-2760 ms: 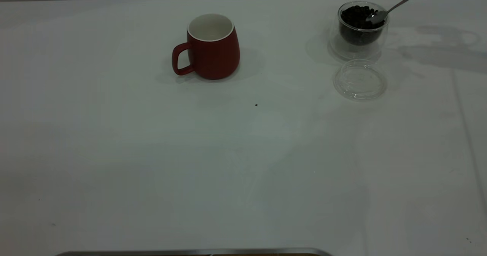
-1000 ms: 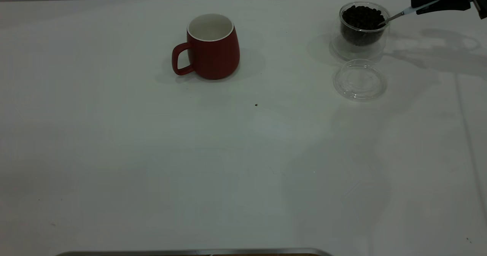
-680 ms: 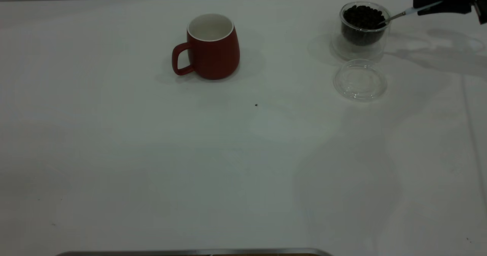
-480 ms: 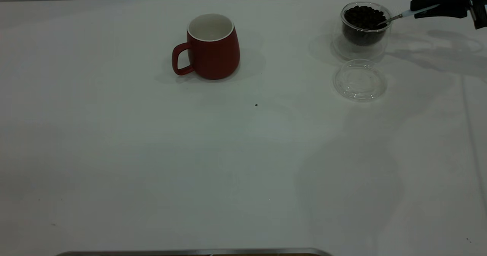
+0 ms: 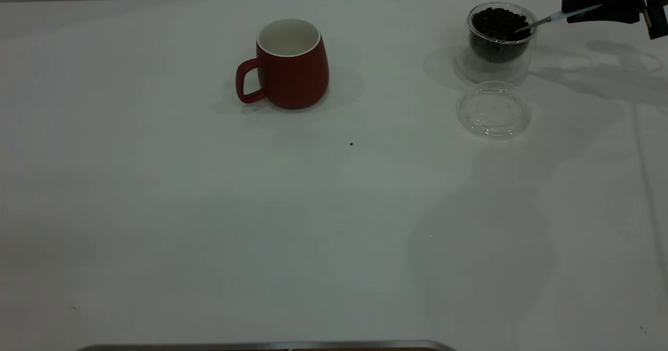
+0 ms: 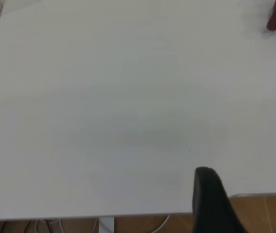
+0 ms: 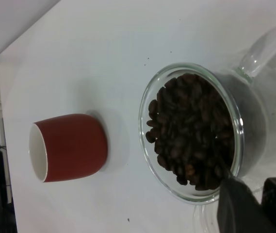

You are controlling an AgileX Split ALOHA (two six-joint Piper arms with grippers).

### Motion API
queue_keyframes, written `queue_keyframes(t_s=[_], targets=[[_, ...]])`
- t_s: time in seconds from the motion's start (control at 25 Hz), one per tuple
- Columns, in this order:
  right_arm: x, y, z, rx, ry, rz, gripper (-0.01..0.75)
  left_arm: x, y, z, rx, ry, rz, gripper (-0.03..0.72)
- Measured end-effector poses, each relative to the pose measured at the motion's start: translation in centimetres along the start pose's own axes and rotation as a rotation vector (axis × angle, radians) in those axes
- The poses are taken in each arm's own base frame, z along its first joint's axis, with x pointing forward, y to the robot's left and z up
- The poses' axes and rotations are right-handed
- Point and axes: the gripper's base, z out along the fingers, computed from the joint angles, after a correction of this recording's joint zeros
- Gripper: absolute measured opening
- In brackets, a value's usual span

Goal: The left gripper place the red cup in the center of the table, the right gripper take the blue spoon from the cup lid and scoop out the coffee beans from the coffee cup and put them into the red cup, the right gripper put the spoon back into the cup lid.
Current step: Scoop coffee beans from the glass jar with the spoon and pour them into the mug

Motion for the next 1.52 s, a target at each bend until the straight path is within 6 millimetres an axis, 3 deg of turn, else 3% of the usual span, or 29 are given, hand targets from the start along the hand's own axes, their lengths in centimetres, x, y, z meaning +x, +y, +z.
queue_keyframes(t_s=[1.52], targets=[[-0.3,0.0,-1.2,-0.095,-0.023,0.023,0.102,0.0,0.0,0.0,0.000,0.000,0.002,0.444]])
